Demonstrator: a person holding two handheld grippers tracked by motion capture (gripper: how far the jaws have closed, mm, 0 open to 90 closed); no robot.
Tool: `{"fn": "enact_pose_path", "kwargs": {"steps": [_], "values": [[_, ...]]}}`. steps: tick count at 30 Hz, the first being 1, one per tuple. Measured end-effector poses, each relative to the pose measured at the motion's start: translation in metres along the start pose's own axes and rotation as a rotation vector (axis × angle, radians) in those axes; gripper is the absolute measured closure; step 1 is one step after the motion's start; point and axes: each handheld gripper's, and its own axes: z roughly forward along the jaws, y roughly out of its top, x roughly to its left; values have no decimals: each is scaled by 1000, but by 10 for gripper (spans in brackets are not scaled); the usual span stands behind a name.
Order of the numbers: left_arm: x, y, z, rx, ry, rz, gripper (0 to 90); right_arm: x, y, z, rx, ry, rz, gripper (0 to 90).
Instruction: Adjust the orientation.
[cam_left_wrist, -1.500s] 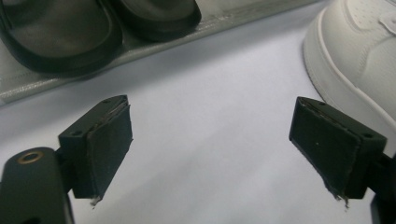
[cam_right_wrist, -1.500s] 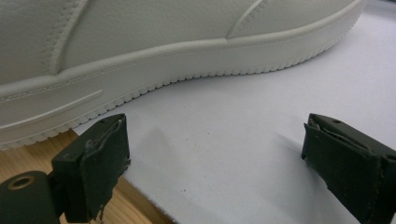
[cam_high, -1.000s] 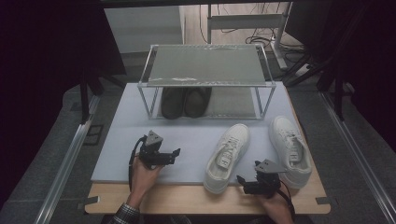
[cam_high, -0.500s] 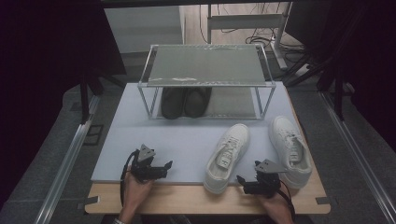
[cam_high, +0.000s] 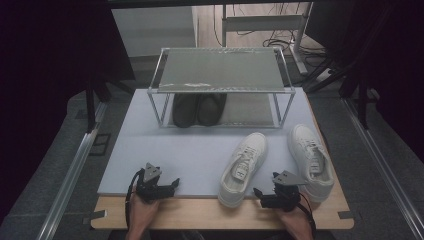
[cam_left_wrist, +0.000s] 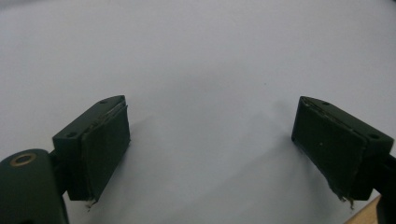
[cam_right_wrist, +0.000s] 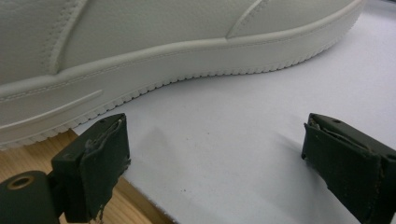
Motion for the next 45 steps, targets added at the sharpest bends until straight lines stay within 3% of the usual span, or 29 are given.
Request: {"fn": "enact_pose_path", "kwargs": {"steps": [10, 15, 18, 22, 27, 36, 45], "values": [[1, -2, 0, -12, -3, -2, 112, 1, 2, 0, 13, -11, 4, 90], [1, -2, 0, -12, -2, -2, 112, -2, 3, -6, 17, -16, 32, 224], [0, -2, 0, -12, -1, -3, 112, -2, 6, -12, 10, 12, 62, 317], [0, -2, 0, -13, 0, -5, 113, -1, 10, -18, 3, 53, 66, 453], [0, -2, 0, -13, 1, -5, 113, -1, 14, -27, 21, 142, 77, 607], [0, -2, 0, -13, 2, -6, 113, 15, 35, -43, 24, 180, 23, 885], [0, -2, 0, -13, 2, -7, 113, 30, 58, -52, 22, 215, 6, 900]]}}
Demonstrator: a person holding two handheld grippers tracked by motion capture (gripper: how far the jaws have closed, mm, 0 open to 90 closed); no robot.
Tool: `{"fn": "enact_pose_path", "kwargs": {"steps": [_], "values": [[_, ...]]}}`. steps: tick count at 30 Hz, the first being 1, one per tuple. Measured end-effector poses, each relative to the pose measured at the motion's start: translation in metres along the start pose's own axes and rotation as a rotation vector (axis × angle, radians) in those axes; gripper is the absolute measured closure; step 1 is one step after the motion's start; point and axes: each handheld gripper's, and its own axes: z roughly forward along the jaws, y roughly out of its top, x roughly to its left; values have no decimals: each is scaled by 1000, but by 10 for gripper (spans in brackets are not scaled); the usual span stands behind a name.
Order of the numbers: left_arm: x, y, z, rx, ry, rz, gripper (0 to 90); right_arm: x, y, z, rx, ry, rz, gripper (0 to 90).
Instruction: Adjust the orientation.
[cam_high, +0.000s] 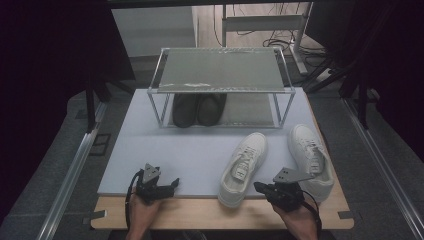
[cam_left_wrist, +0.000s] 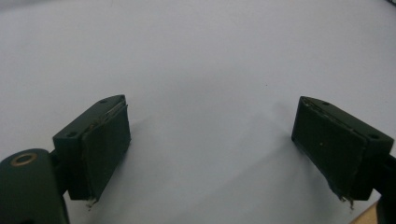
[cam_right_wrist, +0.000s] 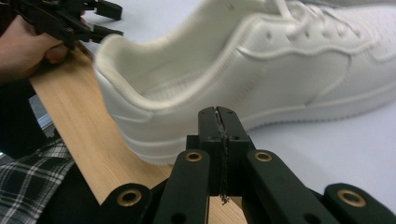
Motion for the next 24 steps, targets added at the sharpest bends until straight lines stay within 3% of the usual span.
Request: {"fn": "enact_pose_path", "kwargs": {"steps": [14, 24], "values": [[0, 0, 0, 0, 0, -1, 113, 18, 22, 22, 13, 35, -44, 900], [0, 0, 0, 0, 0, -1, 113, 15, 19, 31, 18, 50, -41, 900]]}}
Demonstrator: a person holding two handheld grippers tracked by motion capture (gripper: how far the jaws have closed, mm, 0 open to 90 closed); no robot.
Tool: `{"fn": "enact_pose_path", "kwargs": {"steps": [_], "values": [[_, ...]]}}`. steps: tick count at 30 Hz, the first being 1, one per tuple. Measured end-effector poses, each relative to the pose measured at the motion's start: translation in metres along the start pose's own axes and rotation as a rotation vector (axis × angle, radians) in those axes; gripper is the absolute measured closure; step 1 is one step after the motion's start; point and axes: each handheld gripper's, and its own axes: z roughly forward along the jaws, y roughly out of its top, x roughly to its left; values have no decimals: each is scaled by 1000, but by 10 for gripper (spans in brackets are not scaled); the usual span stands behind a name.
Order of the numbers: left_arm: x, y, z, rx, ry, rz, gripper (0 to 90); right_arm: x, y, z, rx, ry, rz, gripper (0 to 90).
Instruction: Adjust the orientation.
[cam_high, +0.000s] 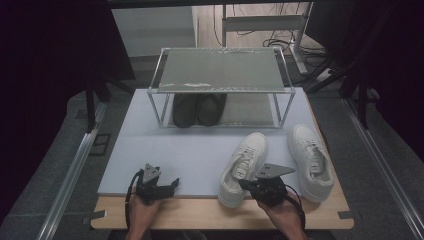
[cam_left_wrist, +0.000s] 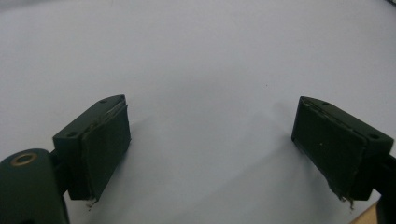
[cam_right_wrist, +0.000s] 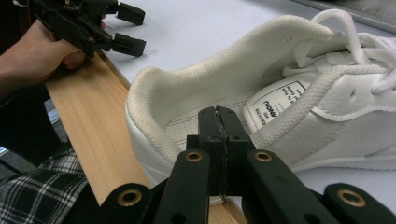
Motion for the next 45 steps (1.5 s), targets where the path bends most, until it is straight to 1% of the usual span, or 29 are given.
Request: {"fn": "enact_pose_path", "kwargs": {"steps": [4, 7, 9, 14, 17, 20, 27, 32, 33, 35, 37, 40, 42, 45], "values": [[0, 0, 0, 0, 0, 0, 113, 0, -1, -1, 2, -5, -7, 900], [0, 0, 0, 0, 0, -1, 114, -1, -1, -3, 11, -23, -12, 900], [0, 0, 0, 0, 0, -1, 113, -3, -3, -5, 16, -34, -3, 900], [0, 0, 0, 0, 0, -1, 113, -13, -8, -11, 26, -43, 38, 900], [0, 0, 0, 0, 0, 0, 113, -18, -11, -16, 32, -73, 35, 900], [0, 0, 0, 0, 0, 0, 113, -22, -12, -20, 36, -78, 42, 900], [0, 0, 0, 0, 0, -1, 113, -33, -14, -30, 67, -117, 39, 900], [0, 0, 0, 0, 0, -1, 113, -43, -15, -40, 91, -165, 52, 900], [0, 0, 0, 0, 0, 0, 113, -45, -16, -41, 90, -165, 61, 900], [0, 0, 0, 0, 0, -1, 113, -47, -17, -44, 85, -150, 81, 900], [0, 0, 0, 0, 0, -1, 113, -47, -17, -47, 80, -144, 89, 900], [0, 0, 0, 0, 0, -1, 114, -47, -16, -53, 67, -129, 103, 839], [0, 0, 0, 0, 0, -1, 113, -47, -13, -57, 62, -140, 94, 814], [0, 0, 0, 0, 0, -1, 114, -49, -9, -63, 61, -162, 96, 759]]}}
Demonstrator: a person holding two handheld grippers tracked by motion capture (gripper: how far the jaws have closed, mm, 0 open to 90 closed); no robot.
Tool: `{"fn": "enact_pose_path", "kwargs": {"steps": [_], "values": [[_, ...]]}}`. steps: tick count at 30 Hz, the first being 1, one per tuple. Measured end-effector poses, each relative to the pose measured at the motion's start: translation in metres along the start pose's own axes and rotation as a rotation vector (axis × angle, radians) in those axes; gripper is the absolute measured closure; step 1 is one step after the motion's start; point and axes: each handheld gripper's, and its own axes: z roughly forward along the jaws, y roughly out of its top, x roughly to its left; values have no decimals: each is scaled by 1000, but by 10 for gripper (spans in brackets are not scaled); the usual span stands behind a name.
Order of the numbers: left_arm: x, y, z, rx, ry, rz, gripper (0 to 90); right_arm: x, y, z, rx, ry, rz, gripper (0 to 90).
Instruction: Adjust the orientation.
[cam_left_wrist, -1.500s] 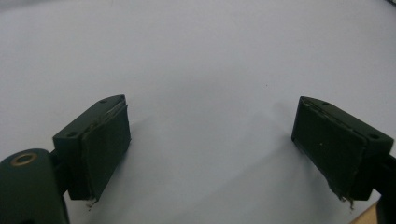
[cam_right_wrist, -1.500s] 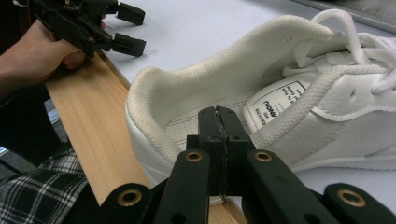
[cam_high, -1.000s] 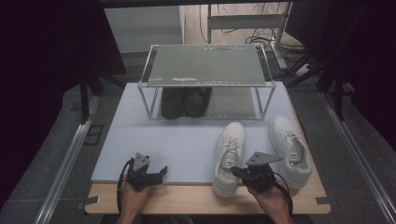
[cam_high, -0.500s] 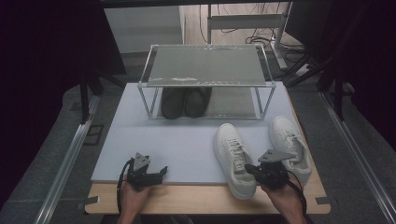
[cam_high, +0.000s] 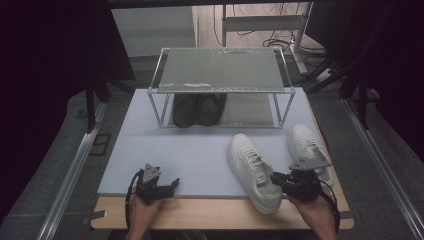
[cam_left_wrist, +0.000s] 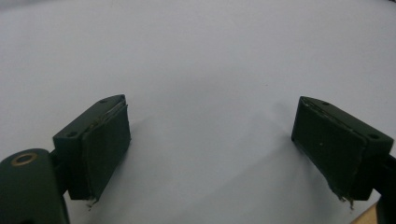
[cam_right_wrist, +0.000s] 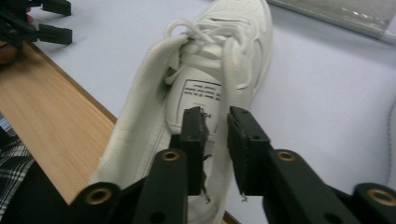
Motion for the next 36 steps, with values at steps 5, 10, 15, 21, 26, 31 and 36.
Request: {"fn": "enact_pose_path", "kwargs": {"steps": [5, 10, 15, 21, 26, 31, 36], "values": [[0, 0, 0, 0, 0, 0, 113, -8, 5, 4, 19, 3, 29, 647], [0, 0, 0, 0, 0, 0, 113, -11, 11, 14, 30, 7, 44, 592], [0, 0, 0, 0, 0, 0, 113, -15, 16, 26, 62, -7, 41, 583], [0, 0, 0, 0, 0, 0, 113, -18, 18, 33, 73, 12, 57, 685], [0, 0, 0, 0, 0, 0, 114, -19, 19, 33, 75, 28, 80, 769], [0, 0, 0, 0, 0, 0, 113, -25, 18, 33, 72, 70, 160, 810], [0, 0, 0, 0, 0, 0, 113, -30, 16, 32, 54, 114, 233, 818]]}}
